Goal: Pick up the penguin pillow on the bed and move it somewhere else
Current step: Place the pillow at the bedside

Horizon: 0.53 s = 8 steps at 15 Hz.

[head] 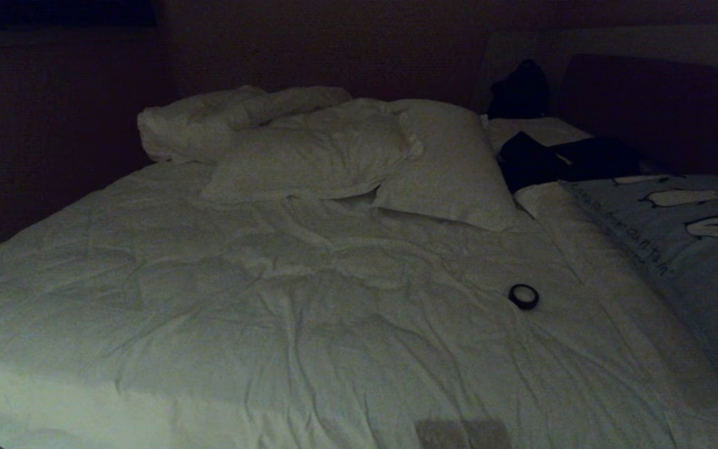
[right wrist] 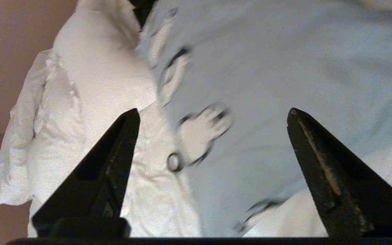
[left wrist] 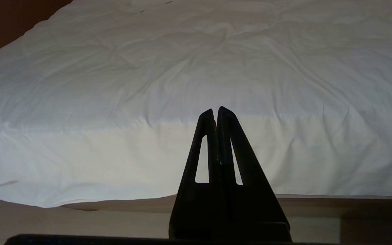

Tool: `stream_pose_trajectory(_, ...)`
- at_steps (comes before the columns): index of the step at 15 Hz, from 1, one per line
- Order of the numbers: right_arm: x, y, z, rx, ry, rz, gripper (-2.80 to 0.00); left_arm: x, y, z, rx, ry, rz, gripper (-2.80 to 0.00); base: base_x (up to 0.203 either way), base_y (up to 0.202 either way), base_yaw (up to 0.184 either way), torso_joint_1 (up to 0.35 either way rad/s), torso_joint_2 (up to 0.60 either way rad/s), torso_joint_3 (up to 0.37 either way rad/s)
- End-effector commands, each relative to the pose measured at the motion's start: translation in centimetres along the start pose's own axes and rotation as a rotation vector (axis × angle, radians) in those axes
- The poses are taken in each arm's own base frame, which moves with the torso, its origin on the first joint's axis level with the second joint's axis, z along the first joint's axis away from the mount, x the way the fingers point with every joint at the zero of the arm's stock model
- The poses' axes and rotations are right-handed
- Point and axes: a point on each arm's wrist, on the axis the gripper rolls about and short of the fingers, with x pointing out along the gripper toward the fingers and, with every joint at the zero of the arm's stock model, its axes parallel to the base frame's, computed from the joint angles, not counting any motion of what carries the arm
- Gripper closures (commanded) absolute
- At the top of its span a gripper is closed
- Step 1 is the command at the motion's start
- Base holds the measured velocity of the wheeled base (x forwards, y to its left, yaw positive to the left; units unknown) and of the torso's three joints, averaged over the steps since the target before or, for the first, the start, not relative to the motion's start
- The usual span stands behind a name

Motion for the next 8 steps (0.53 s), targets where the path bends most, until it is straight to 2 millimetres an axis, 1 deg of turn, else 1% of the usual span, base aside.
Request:
stream_pose_trajectory(1, -2.7, 3.2, -2.2, -0.004, -0.003, 0.005, -2.8, 0.0, 0.0, -0.1, 0.001, 0.001, 0.0, 0.0, 0.0, 0.0, 0.0, 0.0, 0.0, 0.0)
stream_pose_trajectory(3, -3.7, 4.4, -3.5, -0.029, -0.011, 0.018, -2.8, 0.0, 0.0, 0.0, 0.001, -0.001, -0.002, 0.0, 0.0, 0.0, 0.0, 0.0, 0.0, 0.0)
stream_pose_trajectory(5, -4.8, 6.3, -5.8, -0.083, 0.004, 0.072, -2.8, 0.0, 0.0, 0.0, 0.001, 0.0, -0.001, 0.0, 0.0, 0.0, 0.0, 0.0, 0.0, 0.0)
stream_pose_trajectory(6, -5.0, 7.2, -7.0, -0.112, 0.033, 0.119, 0.0, 0.0, 0.0, -0.1, 0.001, 0.001, -0.001, 0.0, 0.0, 0.0, 0.0, 0.0, 0.0, 0.0)
stream_pose_trajectory(8, -5.4, 8.5, -9.0, -0.141, 0.124, 0.214, 0.0, 0.0, 0.0, 0.0, 0.001, -0.001, -0.002, 0.0, 0.0, 0.0, 0.0, 0.0, 0.0, 0.0)
